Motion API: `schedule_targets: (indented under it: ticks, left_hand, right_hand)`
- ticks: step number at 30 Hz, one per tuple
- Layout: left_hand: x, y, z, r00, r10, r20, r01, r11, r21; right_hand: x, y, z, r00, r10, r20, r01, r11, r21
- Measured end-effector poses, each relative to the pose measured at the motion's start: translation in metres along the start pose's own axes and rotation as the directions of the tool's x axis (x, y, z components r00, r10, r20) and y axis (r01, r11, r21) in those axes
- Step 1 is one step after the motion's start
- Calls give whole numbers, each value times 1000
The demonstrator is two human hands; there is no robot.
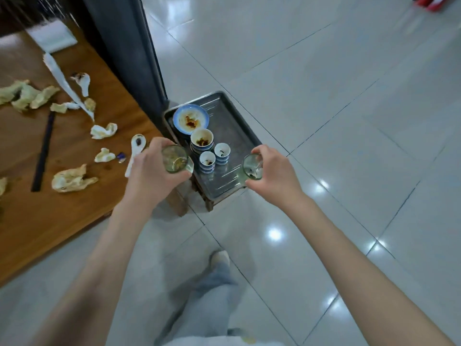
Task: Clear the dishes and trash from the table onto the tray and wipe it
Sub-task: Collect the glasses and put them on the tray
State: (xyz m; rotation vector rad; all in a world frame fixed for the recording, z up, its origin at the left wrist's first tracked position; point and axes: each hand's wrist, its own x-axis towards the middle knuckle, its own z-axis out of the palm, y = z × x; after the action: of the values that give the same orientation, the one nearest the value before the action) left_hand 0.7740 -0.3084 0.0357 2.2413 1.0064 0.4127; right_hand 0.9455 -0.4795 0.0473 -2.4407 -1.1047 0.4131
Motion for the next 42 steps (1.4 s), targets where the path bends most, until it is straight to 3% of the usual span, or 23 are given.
schedule_targets:
  ticks: [14, 24, 34, 42]
  left_hand:
    - [142, 64, 71, 990, -123, -63, 123, 992, -9]
    - [248, 66, 146, 939, -297, -173, 298, 954, -21]
    - [339, 1, 240, 901, -361, -242, 370, 929, -12]
    - [371, -62, 299, 903, -392, -176, 393, 919, -35]
  right_hand:
    - [177, 72, -30, 988, -116, 99, 118, 993, -12]
    - [325, 117, -17, 921, -282, 269, 286, 958, 24]
    - [449, 164, 69, 872, -322, 369, 341, 940, 13]
    - [514, 179, 141, 866, -330, 375, 348, 937, 20]
